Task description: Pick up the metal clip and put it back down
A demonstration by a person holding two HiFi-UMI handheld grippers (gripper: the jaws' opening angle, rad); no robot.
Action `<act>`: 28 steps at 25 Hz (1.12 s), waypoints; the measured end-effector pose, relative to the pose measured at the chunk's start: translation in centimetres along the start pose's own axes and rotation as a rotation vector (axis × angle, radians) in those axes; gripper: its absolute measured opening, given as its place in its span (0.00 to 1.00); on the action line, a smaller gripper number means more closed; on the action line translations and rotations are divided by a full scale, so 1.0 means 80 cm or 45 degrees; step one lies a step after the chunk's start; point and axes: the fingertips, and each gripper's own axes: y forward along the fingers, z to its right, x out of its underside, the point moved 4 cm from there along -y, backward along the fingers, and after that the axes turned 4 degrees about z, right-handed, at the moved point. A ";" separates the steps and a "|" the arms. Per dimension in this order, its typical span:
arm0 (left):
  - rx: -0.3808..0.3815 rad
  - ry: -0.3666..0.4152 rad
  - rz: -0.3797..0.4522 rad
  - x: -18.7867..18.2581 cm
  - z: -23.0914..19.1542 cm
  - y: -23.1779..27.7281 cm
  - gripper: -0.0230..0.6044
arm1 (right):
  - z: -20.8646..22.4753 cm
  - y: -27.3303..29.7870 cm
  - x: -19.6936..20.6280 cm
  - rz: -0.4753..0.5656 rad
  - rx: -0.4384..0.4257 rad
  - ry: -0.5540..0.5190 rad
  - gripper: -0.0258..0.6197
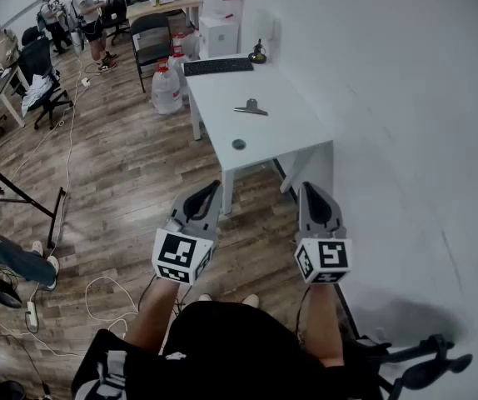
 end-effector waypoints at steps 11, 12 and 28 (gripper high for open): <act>-0.015 0.002 -0.032 0.001 0.028 0.004 0.08 | 0.017 -0.014 0.002 0.010 -0.089 0.052 0.09; -0.015 0.007 -0.035 0.003 0.033 0.007 0.08 | 0.018 -0.013 0.005 0.002 -0.117 0.039 0.09; -0.029 0.021 -0.114 0.051 0.106 0.049 0.08 | 0.070 -0.032 0.057 -0.050 -0.258 0.066 0.09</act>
